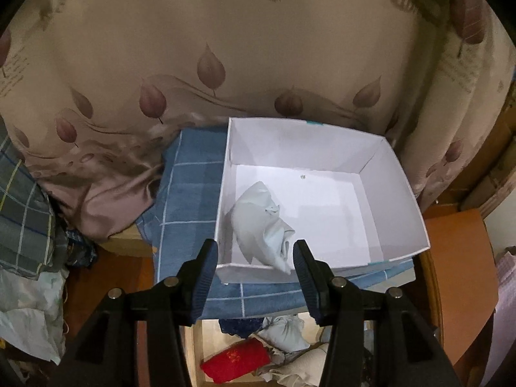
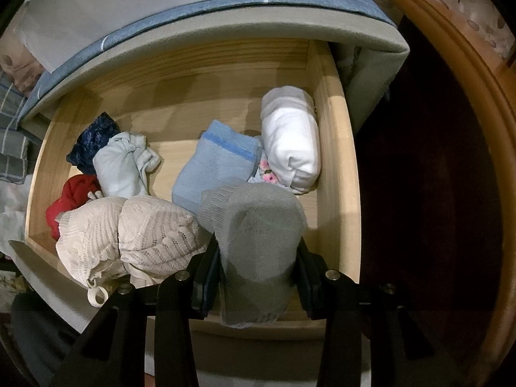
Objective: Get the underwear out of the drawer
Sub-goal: 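Withdraw the left tool from the box back over the drawer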
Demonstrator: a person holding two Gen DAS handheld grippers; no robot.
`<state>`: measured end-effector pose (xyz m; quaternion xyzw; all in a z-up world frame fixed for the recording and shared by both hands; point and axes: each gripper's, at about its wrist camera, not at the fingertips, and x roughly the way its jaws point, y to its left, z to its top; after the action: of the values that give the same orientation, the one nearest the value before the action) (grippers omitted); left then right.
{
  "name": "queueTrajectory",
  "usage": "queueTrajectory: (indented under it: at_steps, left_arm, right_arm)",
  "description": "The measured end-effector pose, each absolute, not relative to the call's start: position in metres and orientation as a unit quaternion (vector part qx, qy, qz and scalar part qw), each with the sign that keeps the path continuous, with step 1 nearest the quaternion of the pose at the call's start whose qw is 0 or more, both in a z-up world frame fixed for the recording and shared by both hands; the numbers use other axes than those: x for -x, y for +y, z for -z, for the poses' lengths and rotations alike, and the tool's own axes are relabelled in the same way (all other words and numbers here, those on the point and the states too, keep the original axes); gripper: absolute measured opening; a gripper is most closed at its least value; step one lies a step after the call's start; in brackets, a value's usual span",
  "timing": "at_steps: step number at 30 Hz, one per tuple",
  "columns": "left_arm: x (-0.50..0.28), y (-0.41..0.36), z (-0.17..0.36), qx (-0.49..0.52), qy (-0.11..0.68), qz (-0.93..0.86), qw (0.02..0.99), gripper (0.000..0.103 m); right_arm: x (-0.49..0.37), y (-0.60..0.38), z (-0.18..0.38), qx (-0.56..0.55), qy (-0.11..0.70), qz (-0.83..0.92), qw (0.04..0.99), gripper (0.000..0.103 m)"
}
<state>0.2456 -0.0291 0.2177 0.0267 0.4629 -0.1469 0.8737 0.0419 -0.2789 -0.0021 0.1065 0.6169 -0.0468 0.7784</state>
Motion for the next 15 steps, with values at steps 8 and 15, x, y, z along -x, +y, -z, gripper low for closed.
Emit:
queueTrajectory:
  at_steps: [8, 15]
  left_arm:
    - [-0.201, 0.008, -0.218, -0.044, 0.402, 0.129, 0.906, 0.049]
    - [-0.183, 0.029, -0.167, -0.032, 0.436, 0.113, 0.892, 0.049]
  right_arm:
    - [-0.042, -0.276, 0.002, -0.101, 0.616, 0.050, 0.779, 0.038]
    - [-0.042, -0.276, 0.001, -0.098, 0.614, 0.054, 0.782, 0.038]
